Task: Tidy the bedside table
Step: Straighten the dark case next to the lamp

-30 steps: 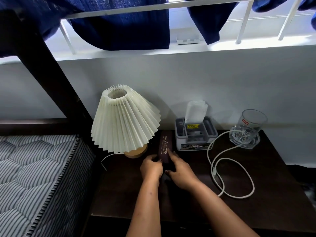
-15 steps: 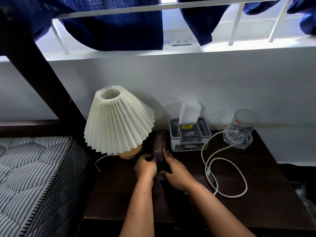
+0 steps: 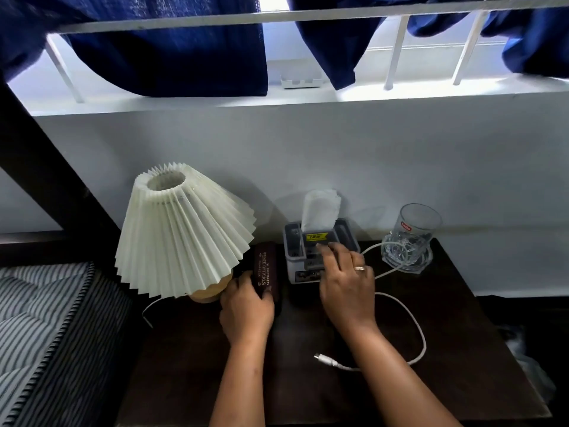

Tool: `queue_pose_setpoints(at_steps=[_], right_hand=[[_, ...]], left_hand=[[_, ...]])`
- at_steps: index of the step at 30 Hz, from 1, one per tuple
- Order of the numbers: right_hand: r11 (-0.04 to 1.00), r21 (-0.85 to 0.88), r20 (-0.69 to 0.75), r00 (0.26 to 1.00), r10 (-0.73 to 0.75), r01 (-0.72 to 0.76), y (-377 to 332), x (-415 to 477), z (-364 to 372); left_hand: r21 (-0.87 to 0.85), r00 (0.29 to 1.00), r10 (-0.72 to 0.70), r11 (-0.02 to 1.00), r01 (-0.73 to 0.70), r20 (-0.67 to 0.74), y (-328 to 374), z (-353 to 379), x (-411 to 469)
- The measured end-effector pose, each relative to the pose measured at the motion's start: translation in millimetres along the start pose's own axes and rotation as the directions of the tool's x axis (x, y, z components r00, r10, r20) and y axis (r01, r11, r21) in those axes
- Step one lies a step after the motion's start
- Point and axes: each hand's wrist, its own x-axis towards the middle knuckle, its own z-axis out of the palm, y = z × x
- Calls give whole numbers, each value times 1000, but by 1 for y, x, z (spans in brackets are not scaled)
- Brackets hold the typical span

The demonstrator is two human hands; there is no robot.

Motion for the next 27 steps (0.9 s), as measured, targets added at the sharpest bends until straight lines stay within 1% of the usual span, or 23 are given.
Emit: queue_pose_setpoints(at_steps=[2,4,6,9,11,16,22,25,27], right_hand=[[995,-95,70,997,24,-18,6,1,3],[989,-144,120,992,41,-23,10,2,5],[988,-153,127,990,58,-38,15,3,6],[985,-153,106,989,100,-83,23,3,6],[985,-141,95,989,114,-100,29,4,7],[992,-99,71,993,92,-85,38,1,10],[995,-19,67,992,104,-103,38,-2,9],[994,-42,50,993,105,-103,38,-4,8],[991,-90,22,995,97,-95,32,-3,6]], left_hand=[[15,992,129,992,-129,-6,7,0,-2],[33,968,248,968,-249,45,15,5,-3],[64,946,300,949,-309,125,25,11,-8],[42,930,295,949,-311,220,34,19,-12],[26,925,291,952,-306,244,39,22,-13],[6,926,296,952,-306,233,44,28,-16],[-10,913,297,952,-307,279,44,27,-15],[-5,911,298,951,-309,286,43,26,-15],[20,929,280,956,-293,244,38,23,-11]])
